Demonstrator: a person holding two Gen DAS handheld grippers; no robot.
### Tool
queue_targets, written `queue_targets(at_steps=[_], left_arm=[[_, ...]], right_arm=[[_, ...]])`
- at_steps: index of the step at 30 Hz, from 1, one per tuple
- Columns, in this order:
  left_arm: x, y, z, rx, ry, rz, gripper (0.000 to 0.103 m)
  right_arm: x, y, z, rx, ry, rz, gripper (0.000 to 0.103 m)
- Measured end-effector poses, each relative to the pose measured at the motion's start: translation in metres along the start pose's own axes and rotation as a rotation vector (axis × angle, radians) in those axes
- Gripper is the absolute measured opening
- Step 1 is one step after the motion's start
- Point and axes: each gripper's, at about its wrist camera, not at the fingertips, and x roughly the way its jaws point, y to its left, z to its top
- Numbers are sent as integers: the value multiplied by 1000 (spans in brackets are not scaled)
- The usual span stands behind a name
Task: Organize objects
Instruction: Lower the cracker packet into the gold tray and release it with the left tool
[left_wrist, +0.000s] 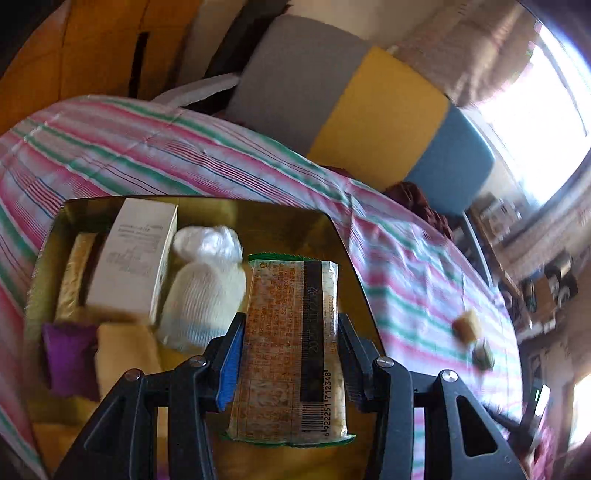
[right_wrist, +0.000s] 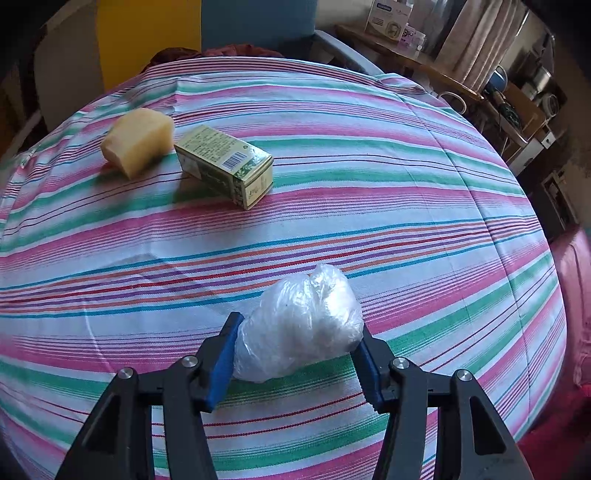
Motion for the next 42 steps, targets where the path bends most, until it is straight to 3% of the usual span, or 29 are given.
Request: queue_targets(at_steps=[11, 15, 20, 29, 37, 42], left_arm=[[71, -7, 28, -59, 59, 82, 47], [84, -13, 29, -19, 69, 123, 47], [85, -14, 31, -1, 81, 106, 49], [41, -18, 16, 107, 14, 145, 49], [-35, -25, -37, 245, -107, 162, 49], [-63, -19, -66, 270, -141, 189, 49]], right_arm=[[4, -1, 4, -11, -1, 3, 57], [4, -1, 5, -15, -2, 2, 57], [4, 0, 4, -17, -2, 0, 57], [4, -1, 5, -19, -3, -2, 57], [2, 2, 4, -21, -5, 5, 53], [2, 3, 4, -23, -7, 26, 50]])
